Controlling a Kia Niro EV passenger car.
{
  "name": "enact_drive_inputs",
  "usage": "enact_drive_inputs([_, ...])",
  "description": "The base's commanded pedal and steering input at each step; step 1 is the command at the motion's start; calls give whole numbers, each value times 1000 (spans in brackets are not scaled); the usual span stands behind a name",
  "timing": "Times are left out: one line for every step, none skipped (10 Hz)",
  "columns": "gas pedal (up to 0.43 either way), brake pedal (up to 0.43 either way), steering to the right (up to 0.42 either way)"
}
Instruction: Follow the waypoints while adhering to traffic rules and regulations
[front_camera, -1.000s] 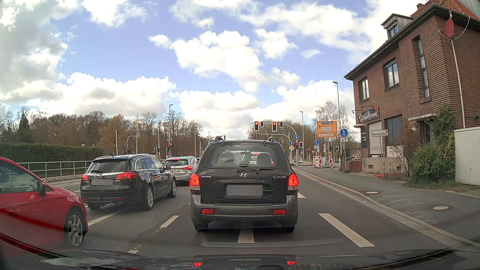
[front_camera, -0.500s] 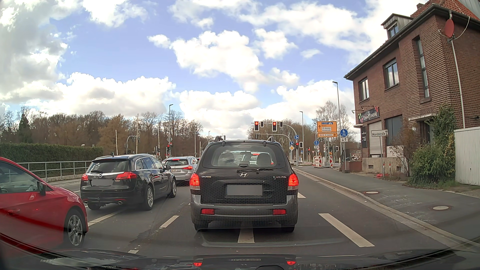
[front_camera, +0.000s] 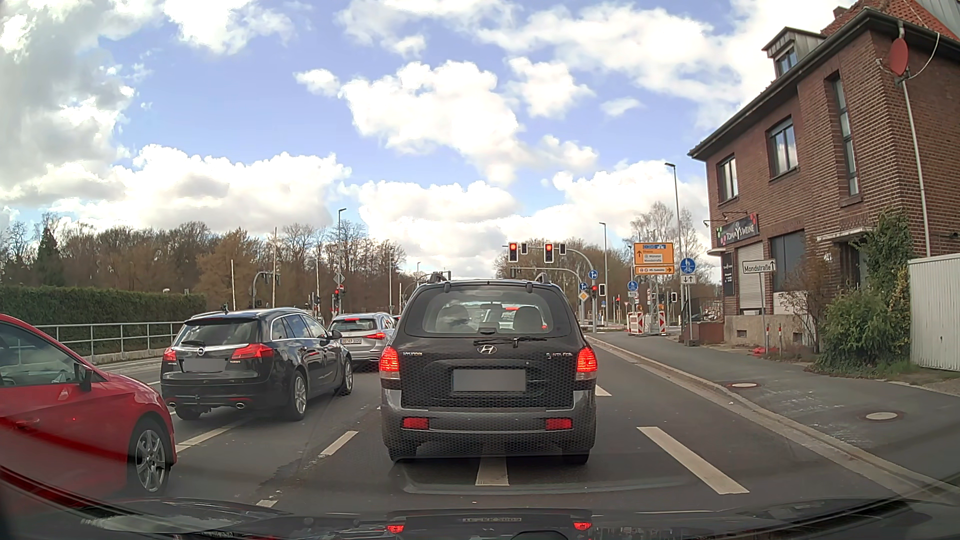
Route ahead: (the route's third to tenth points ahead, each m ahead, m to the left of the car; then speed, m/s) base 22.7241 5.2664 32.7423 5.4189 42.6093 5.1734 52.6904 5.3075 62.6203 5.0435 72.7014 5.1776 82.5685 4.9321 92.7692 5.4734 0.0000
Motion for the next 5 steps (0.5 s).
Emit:
enact_drive_inputs([0, 238, -2])
enact_drive_inputs([0, 232, -2])
enact_drive_inputs([0, 238, -2])
enact_drive_inputs([0, 238, -2])
enact_drive_inputs([0, 238, -2])
